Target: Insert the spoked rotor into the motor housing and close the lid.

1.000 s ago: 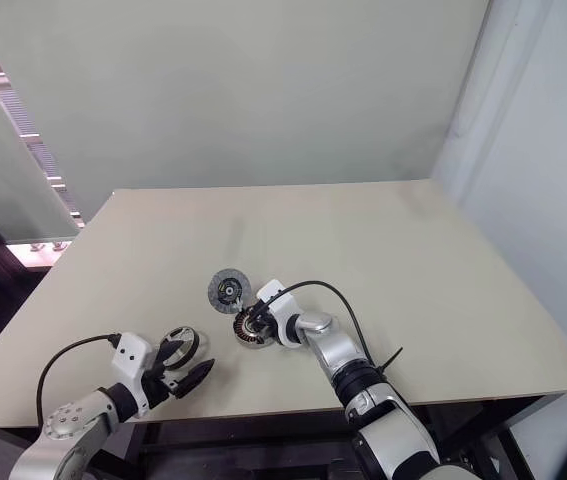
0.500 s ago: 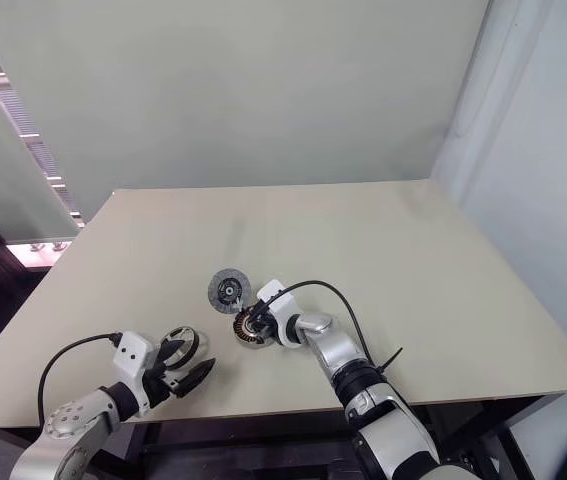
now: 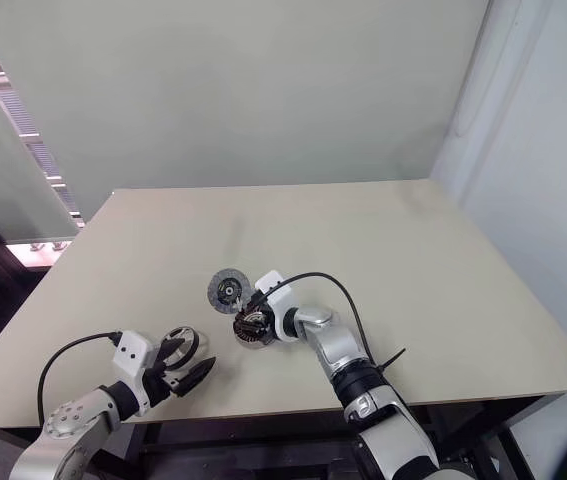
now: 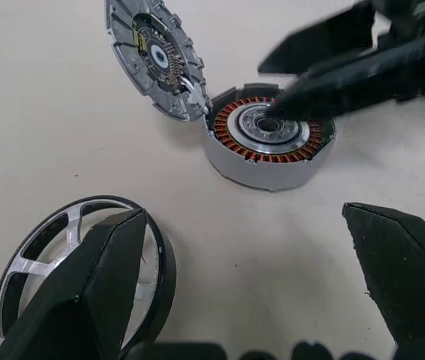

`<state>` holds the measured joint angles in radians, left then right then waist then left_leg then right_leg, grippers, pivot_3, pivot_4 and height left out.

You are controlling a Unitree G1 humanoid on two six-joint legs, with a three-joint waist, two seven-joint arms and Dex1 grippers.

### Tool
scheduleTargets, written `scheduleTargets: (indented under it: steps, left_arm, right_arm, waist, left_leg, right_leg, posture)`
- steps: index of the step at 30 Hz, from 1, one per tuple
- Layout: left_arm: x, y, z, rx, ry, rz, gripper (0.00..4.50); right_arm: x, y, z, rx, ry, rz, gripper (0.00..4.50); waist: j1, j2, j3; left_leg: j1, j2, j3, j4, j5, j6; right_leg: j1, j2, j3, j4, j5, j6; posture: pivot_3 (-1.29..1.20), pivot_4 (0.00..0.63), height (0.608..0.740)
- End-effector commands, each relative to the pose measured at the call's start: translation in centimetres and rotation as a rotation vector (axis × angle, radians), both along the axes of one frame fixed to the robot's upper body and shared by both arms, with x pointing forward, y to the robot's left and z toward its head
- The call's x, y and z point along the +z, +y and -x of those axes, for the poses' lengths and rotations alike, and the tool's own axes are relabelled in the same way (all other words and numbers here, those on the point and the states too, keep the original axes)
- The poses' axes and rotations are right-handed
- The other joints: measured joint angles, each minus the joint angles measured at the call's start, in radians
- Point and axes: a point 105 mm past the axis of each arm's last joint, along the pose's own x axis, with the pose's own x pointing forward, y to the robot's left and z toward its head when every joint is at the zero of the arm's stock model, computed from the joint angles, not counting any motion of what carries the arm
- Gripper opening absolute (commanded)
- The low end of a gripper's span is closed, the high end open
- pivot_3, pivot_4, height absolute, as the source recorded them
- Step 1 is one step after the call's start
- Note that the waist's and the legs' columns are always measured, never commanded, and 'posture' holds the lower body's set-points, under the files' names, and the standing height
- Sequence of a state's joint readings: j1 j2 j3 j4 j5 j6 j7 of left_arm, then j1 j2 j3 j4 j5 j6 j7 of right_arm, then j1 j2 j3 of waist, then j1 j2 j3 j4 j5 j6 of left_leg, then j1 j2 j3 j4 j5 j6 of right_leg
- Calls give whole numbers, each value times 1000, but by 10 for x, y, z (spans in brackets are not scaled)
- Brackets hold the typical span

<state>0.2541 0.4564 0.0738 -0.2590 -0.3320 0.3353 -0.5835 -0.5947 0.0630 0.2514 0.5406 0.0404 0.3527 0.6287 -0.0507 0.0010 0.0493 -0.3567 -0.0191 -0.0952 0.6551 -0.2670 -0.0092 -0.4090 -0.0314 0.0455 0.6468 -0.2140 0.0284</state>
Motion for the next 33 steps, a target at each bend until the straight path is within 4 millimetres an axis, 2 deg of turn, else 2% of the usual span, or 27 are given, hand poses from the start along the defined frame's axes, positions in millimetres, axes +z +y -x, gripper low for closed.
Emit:
scheduleTargets:
  steps: [1,4,10,11,15,23,27,33]
  left_arm:
    - [13,-4,-3,-19,-51,1,4500]
    - [13,-5,-3,-20,-50,2,4500]
    - [14,-4,-2,-17,-51,1,4500]
    - [14,-4,-2,-17,-51,1,4500]
    - [14,-4,-1,-14,-49,2,4500]
    - [14,-3,0,40,-36,63,4500]
    - [5,1,11,165,32,226,4500]
    - [-4,-3,27,365,123,531,4500]
  right_arm:
    - [18,3,-2,-4,-37,-53,3303]
    - [10,2,-4,-19,-49,-11,2244]
    - [-19,3,-4,-56,-22,72,143]
    - [-23,2,-4,-59,-18,83,28]
    - [-29,0,-4,-56,-19,100,28]
    - [17,-2,-11,-35,-103,-44,28]
    - [38,-2,-3,30,-145,-86,28]
    - [43,-5,10,97,-168,-80,28]
  waist:
    - [0,0,0]
    - [0,0,0]
    - [0,0,0]
    - [-1,0,0]
    - [-1,0,0]
    - [-1,0,0]
    - [-1,0,0]
    - [1,0,0]
  left_leg:
    - [0,0,0,0,0,0]
    - [0,0,0,0,0,0]
    - [0,0,0,0,0,0]
    - [0,0,0,-1,0,0]
    - [1,0,1,-1,0,0]
    - [1,0,0,-1,0,0]
    - [1,0,0,-2,0,0]
    - [0,0,0,-3,0,0]
  right_leg:
    - [0,0,0,0,0,0]
    - [0,0,0,0,0,0]
    - [0,0,0,0,0,0]
    - [0,0,0,0,0,0]
    - [0,0,0,0,0,0]
    - [0,0,0,0,0,0]
    - [0,0,0,-1,0,0]
    - [0,-1,0,-1,0,0]
  posture:
    - [0,0,740]
    - [0,0,740]
    - [0,0,740]
    - [0,0,740]
    - [0,0,740]
    - [0,0,740]
    - [0,0,740]
    - [0,0,740]
